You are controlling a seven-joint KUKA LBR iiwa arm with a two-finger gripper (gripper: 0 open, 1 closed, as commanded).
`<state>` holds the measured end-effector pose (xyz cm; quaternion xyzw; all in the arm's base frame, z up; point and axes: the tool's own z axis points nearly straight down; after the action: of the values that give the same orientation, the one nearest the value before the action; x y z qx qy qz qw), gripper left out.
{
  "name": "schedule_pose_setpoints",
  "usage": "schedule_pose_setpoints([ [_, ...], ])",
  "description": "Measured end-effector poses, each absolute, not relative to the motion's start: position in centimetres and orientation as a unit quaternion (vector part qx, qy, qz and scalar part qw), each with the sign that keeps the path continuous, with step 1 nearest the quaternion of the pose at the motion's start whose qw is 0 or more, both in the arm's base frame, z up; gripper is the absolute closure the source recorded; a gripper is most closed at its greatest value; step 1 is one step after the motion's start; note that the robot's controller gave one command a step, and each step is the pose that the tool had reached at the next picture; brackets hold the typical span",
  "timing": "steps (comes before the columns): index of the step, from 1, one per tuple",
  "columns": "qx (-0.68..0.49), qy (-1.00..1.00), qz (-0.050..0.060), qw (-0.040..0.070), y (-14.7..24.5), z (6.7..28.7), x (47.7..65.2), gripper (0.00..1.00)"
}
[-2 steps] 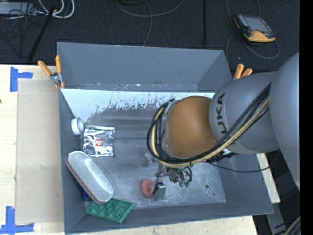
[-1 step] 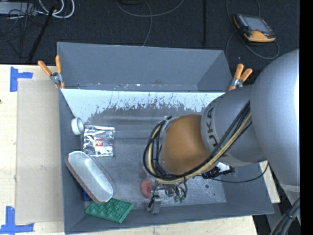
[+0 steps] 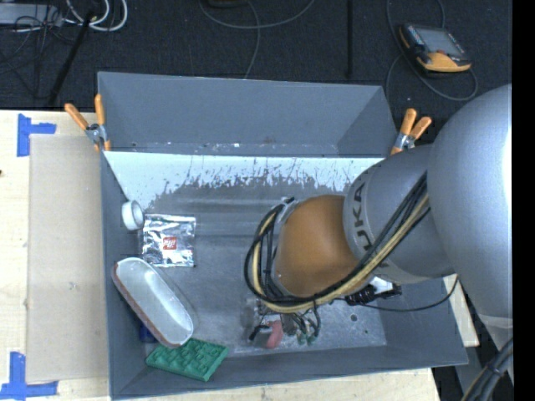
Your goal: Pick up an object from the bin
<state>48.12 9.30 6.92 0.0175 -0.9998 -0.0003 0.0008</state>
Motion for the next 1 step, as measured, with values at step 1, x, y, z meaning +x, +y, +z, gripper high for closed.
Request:
schedule_pose_setpoints([
  [1,0.121,-0.993,0.001,-0.003,4.41,17.9,50.04,1.0],
])
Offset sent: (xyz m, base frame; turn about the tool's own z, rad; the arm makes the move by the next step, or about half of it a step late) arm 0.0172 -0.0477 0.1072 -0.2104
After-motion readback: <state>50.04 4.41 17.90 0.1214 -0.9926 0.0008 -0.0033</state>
